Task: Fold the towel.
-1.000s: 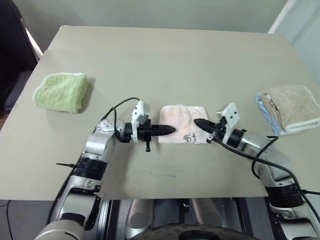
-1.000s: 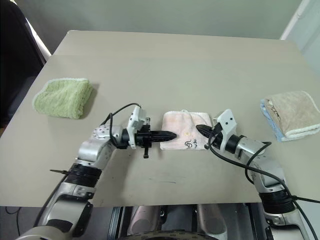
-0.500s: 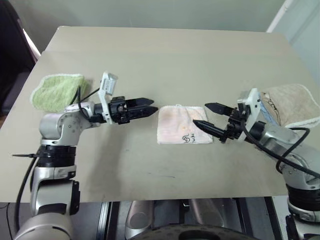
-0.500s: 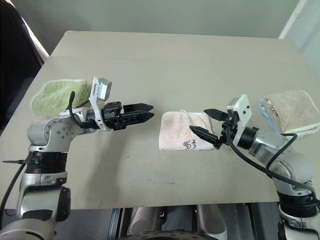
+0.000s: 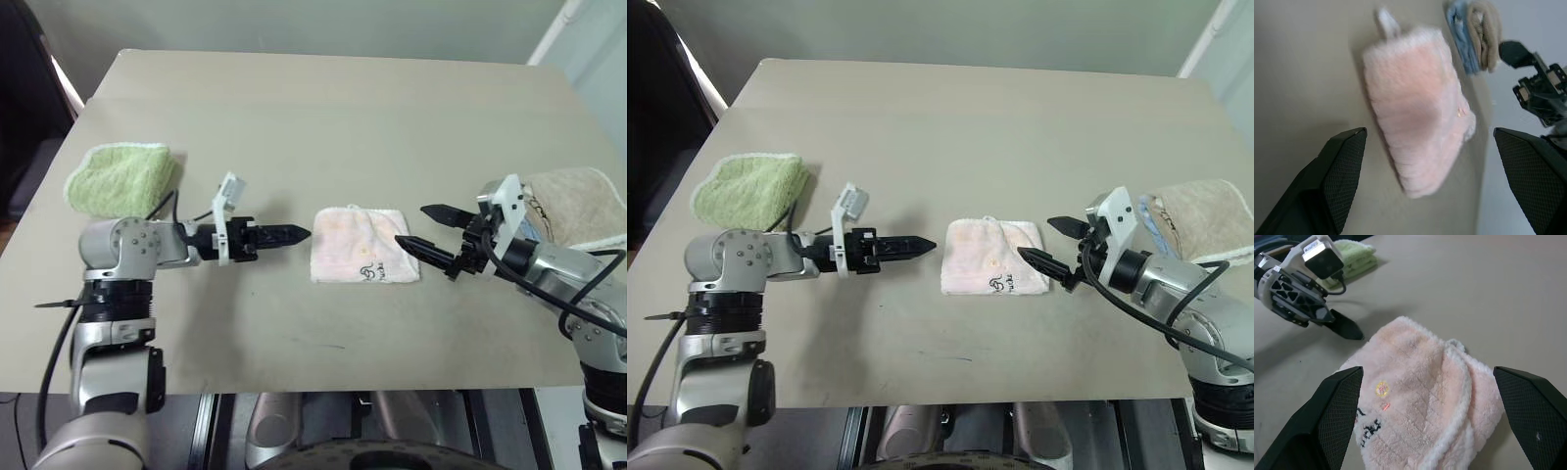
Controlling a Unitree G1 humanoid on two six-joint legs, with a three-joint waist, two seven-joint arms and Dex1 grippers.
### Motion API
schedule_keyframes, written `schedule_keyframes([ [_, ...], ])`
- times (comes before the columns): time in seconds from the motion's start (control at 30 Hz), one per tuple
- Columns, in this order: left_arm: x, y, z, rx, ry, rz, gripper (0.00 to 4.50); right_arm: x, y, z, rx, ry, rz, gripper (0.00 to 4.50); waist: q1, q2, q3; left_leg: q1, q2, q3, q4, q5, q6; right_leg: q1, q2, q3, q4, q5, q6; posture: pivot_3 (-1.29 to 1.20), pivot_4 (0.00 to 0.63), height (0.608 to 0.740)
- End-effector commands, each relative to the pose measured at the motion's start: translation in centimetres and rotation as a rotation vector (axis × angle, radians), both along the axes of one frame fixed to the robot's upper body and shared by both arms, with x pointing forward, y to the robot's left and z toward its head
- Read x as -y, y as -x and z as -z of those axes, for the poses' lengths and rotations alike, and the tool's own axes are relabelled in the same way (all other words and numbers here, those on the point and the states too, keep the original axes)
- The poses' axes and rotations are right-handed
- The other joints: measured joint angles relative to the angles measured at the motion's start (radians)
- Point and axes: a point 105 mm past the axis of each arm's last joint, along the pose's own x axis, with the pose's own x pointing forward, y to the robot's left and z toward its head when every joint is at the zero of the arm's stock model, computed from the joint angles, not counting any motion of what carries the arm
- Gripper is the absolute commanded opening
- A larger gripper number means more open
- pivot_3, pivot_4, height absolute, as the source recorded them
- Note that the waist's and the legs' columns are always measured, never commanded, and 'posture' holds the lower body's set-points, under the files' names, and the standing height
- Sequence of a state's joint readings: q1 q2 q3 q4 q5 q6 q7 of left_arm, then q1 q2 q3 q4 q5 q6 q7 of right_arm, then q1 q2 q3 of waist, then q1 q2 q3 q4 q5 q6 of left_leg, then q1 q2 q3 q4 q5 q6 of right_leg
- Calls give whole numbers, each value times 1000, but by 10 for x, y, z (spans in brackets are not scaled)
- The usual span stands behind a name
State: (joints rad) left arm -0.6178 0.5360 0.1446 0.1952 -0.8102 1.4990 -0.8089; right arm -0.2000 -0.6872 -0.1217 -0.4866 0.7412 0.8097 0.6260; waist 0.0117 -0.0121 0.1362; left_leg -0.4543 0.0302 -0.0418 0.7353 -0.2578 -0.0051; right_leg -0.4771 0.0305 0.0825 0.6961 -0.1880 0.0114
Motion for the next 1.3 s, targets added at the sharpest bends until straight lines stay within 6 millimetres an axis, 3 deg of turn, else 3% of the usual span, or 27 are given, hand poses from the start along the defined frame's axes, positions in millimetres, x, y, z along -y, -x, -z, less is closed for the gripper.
schedule_keyframes([
  [0.03, 8, 8, -1, -61, 35, 37, 4481, 0, 3, -10, 48, 23, 3, 4500, 0, 0, 0, 0, 0, 0, 0, 0, 0, 0, 0, 0, 0, 0, 0, 0, 150, 697],
  [0.43, 47, 1, 16, -233, 117, 43, 4481, -2, 3, -6, 66, 56, 28, 4500, 22, 0, 0, 4, -1, 0, 0, 3, 0, 5, 0, 0, 0, -2, 8, 0, 150, 697],
  [1.0, 96, -3, 7, -178, 123, 81, 4481, -7, 4, 0, 63, 41, 53, 4500, 38, 1, 0, 9, -13, -5, 0, 5, 5, 14, -6, 1, 0, -7, 17, 0, 150, 697],
  [1.1, 100, -9, 14, -162, 75, 44, 4481, -6, 3, 0, 64, 40, 64, 4500, 38, 0, 0, 8, -16, -4, 0, 5, 7, 14, -10, 1, 0, -7, 19, 0, 150, 697],
  [1.2, 104, -14, 14, -156, 98, 13, 3910, -3, 1, 0, 66, 40, 87, 4500, 38, 0, 0, 9, -19, -4, 0, 6, 10, 15, -13, 1, 0, -7, 21, 0, 150, 697],
  [1.3, 107, -15, 12, -151, 112, 14, 2952, -2, 2, -2, 70, 27, 96, 4500, 38, 0, 1, 9, -20, -4, 0, 7, 12, 15, -15, 1, 0, -7, 21, 0, 150, 697],
])
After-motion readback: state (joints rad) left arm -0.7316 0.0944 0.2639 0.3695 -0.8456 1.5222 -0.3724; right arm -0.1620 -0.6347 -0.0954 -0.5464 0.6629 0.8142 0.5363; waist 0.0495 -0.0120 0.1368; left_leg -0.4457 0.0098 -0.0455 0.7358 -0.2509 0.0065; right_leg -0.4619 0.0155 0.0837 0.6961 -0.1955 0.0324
